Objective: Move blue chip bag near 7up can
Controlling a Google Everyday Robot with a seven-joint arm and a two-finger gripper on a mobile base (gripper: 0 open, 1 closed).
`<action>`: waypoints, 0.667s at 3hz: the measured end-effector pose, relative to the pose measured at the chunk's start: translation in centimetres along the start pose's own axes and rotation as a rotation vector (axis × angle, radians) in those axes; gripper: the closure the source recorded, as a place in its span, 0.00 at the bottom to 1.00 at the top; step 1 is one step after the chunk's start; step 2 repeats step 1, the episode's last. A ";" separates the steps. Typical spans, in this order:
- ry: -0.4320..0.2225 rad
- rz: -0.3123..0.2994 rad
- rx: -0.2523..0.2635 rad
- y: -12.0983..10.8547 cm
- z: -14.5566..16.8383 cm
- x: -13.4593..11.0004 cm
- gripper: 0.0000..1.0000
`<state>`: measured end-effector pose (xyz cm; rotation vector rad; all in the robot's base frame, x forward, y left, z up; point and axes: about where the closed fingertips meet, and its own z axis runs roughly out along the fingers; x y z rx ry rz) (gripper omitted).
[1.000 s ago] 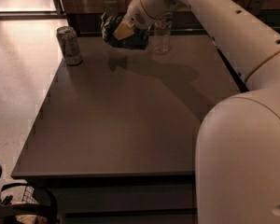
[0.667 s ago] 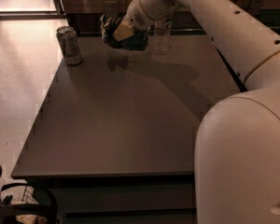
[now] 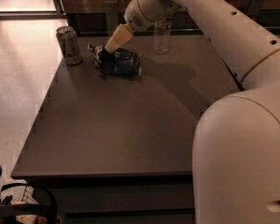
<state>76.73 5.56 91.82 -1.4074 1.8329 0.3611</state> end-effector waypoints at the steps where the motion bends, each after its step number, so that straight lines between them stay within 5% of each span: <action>1: 0.000 0.000 0.000 0.0 0.0 0.0 0.00; 2: 0.000 0.000 0.000 0.0 0.0 0.0 0.00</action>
Offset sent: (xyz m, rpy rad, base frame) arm 0.0000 0.0000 0.0000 0.0000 0.0000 0.0000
